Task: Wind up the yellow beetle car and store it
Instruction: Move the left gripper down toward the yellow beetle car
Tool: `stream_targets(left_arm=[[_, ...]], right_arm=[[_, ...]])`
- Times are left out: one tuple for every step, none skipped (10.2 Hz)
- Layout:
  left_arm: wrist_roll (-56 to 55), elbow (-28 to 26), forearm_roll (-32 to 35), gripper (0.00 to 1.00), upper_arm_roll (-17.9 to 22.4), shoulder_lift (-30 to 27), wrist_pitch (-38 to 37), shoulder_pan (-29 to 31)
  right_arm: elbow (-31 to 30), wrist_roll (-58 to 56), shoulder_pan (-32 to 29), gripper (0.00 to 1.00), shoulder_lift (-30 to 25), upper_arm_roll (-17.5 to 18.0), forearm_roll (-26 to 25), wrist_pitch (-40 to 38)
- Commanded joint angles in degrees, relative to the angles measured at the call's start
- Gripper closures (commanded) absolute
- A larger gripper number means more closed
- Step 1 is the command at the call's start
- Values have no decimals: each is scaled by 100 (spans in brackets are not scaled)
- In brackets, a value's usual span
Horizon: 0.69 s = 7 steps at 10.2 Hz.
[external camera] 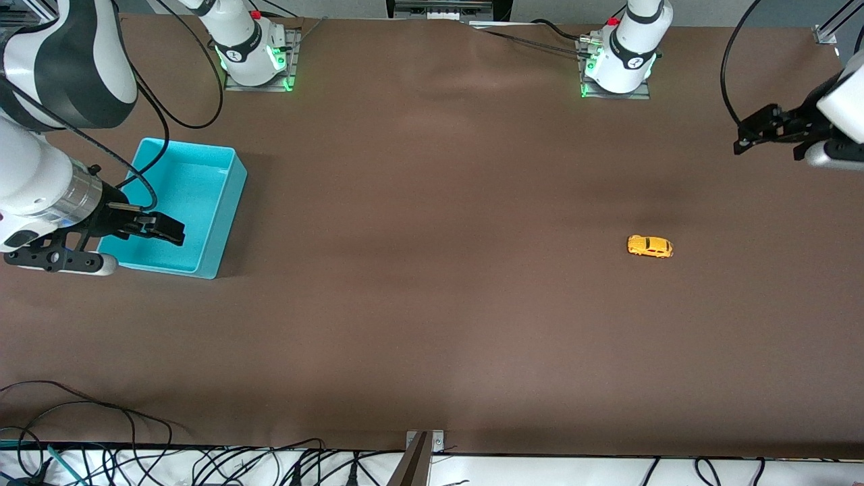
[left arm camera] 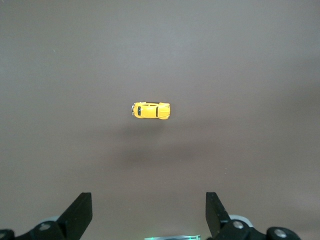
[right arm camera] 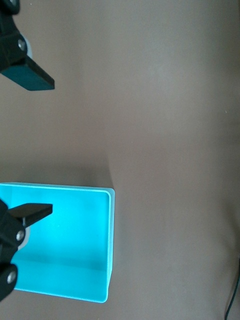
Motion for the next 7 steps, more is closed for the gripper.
stream_targets(left_arm=[[10, -14, 234, 0, -36, 319, 40, 48], [1, -102, 251, 0, -27, 301, 92, 48], [1, -243, 278, 0, -18, 275, 275, 57], [1, -453, 330, 0, 60, 188, 477, 92], [1, -594, 339, 0, 87, 204, 575, 101], [10, -944, 339, 0, 96, 213, 1020, 101], [10, -1365, 331, 0, 105, 222, 1598, 110]], right_arm=[[-218, -101, -48, 0, -199, -4, 172, 90], [-227, -101, -48, 0, -199, -13, 181, 90], [-218, -101, -48, 0, -199, -13, 173, 90], [-218, -101, -48, 0, -207, -13, 172, 90], [-218, -101, -48, 0, -208, -13, 172, 90], [-218, -101, -48, 0, -216, -13, 172, 90], [-218, -110, -48, 0, -216, -13, 172, 90]])
